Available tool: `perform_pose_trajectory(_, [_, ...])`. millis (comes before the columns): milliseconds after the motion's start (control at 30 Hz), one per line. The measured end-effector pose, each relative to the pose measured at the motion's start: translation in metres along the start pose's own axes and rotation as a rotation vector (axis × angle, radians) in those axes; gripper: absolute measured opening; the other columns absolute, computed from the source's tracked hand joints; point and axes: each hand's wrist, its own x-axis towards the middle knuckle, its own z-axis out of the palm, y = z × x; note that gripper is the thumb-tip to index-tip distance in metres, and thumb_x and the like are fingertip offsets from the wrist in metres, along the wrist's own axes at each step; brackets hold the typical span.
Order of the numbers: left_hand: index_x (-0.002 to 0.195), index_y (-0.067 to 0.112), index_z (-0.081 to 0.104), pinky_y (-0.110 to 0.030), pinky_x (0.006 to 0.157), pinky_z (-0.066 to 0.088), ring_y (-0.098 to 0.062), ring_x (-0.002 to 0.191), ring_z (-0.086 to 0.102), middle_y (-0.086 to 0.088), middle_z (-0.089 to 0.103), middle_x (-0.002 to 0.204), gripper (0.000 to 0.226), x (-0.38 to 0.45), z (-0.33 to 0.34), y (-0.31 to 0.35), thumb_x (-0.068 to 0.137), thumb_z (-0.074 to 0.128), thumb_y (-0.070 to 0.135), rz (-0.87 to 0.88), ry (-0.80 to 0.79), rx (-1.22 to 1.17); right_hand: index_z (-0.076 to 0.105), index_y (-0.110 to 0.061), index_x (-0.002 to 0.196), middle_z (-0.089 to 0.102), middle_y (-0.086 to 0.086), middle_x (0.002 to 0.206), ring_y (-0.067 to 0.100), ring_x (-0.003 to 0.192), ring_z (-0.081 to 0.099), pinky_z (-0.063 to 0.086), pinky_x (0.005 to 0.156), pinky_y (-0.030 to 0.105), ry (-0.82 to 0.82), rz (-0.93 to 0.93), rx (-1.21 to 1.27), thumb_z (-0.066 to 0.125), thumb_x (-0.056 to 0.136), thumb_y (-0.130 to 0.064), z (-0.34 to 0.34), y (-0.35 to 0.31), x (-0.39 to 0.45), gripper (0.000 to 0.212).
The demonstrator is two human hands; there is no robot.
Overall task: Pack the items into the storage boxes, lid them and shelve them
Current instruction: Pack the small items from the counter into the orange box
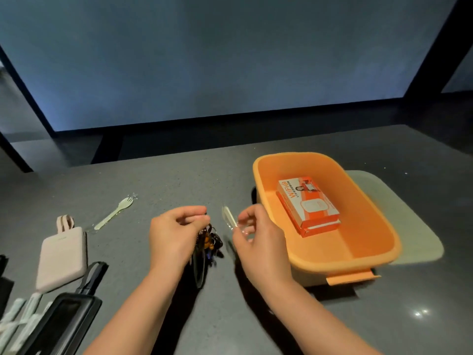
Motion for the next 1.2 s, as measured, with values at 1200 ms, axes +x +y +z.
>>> perform_pose_trajectory(1200, [0.085, 0.029, 0.074, -0.027, 0.075, 0.055, -0.003, 0.076, 0.065, 0.014, 0.070, 0.079, 0.011, 0.023, 0.153, 0.068, 0.078, 0.073, 0.020, 0.377, -0.244, 0.595, 0.057, -0.024, 0.101, 0.063, -0.013, 0.088, 0.001, 0.080, 0.061, 0.048, 0.061, 0.014, 0.252, 0.049, 0.005, 0.066, 0.087, -0.023, -0.144, 0.064, 0.083, 0.017])
